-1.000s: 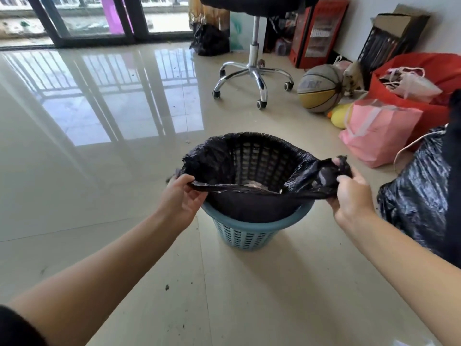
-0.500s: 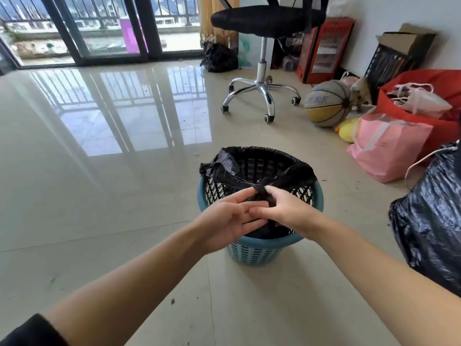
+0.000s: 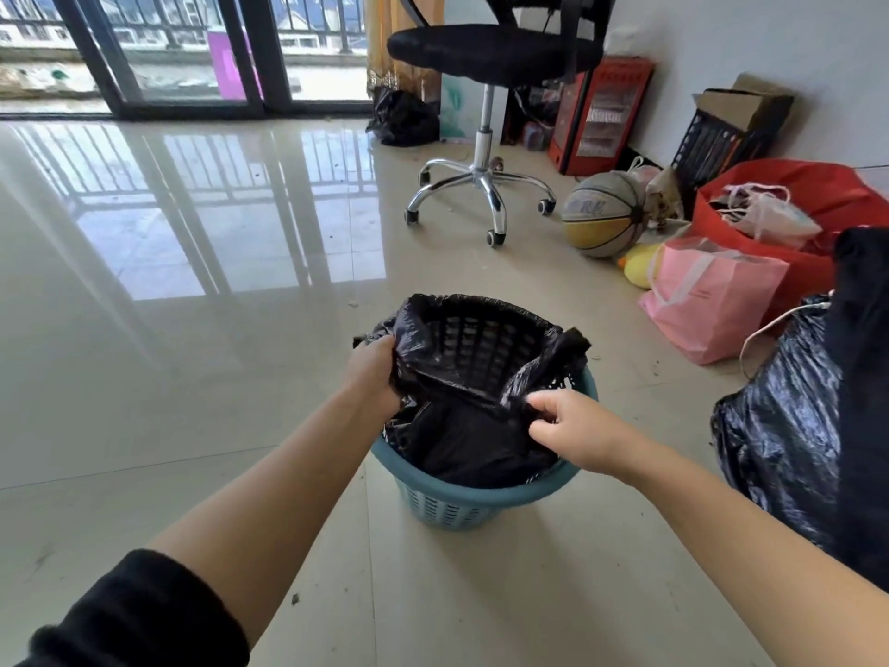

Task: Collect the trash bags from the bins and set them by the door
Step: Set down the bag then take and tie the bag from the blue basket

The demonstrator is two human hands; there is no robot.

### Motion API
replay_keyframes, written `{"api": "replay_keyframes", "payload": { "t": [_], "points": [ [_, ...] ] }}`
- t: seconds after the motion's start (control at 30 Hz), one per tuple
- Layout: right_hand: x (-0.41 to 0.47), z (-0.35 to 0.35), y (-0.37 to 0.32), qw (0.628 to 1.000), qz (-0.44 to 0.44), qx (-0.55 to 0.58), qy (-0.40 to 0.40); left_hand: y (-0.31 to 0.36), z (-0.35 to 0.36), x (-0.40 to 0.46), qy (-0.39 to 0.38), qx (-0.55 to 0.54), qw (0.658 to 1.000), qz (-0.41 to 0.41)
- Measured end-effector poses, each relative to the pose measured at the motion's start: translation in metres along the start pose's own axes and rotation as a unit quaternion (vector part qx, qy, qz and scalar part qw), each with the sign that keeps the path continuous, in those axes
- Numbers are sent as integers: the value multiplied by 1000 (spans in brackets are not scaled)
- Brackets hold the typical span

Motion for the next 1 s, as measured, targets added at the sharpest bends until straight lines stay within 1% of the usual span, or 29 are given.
{"api": "replay_keyframes", "payload": {
  "t": [0.03,0.07,0.1,0.17,0.2,0.23,0.27,0.3,0.33,0.37,0.4,0.43,0.47,0.5,0.53,0.57,0.6,0.63,0.67,0.7,0.73,0.77,0.83,0.87,0.9,0.93,1.0],
  "points": [
    [3,-8,7,999,23,-6,40,4,-1,0,20,37,998,54],
    [6,-15,14,996,49,13,78,11,-2,-1,32,101,988,112],
    [10,-20,18,989,73,62,110,18,0,-5,29,168,971,170],
    [16,-26,19,968,90,169,164,31,14,-19,-16,288,920,265],
    [19,-28,15,959,79,190,193,35,23,-29,-49,338,895,287],
    [21,-30,9,958,64,179,215,34,32,-39,-86,382,874,288],
    [23,-28,1,961,47,164,216,29,38,-48,-124,427,853,274],
    [25,-23,-11,965,24,167,199,22,45,-59,-158,480,824,258],
    [27,-13,-21,966,0,207,153,13,47,-64,-178,532,789,249],
    [28,0,-33,957,-23,275,86,6,49,-69,-184,555,775,240],
    [28,12,-43,943,-43,330,19,0,47,-71,-186,547,787,218],
    [26,20,-52,930,-57,363,-32,-6,44,-72,-201,492,831,163],
    [25,24,-54,930,-66,358,-56,-14,43,-73,-232,398,884,78],
    [25,24,-54,938,-73,334,-59,-22,41,-73,-249,315,916,-15],
    [25,23,-52,957,-77,277,-43,-28,39,-75,-261,270,923,-78],
    [25,22,-50,974,-79,212,-19,-33,38,-75,-277,271,915,-109],
    [25,22,-49,985,-74,158,3,-36,36,-75,-285,313,899,-112],
    [26,24,-49,989,-70,127,22,-37,35,-77,-293,367,876,-105],
    [26,27,-51,990,-77,115,37,-33,32,-77,-293,421,853,-93],
    [27,29,-53,988,-93,118,44,-28,30,-75,-286,453,839,-89],
    [26,31,-56,987,-103,116,43,-20,27,-68,-266,465,840,-84],
    [27,30,-55,988,-103,106,46,-9,21,-56,-228,461,854,-72],
    [29,25,-48,992,-83,82,38,18,5,-27,-124,425,897,-20],
    [28,25,-44,994,-78,74,21,27,-2,-15,-82,402,912,6],
    [26,25,-43,994,-82,68,3,28,-10,-4,-56,388,920,19],
    [24,27,-42,994,-88,64,-15,23,-14,4,-43,385,922,17],
    [19,32,-43,992,-102,58,-40,0,-14,16,-52,375,925,-4]
  ]
}}
Point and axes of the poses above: each hand's wrist, its own x-axis towards the middle knuckle, its own z-axis out of the palm, y = z × x, the point moved 7 cm from there along x, towards the middle knuckle, and after that the axes turned 12 degrees about -x, right-handed, at the moved point
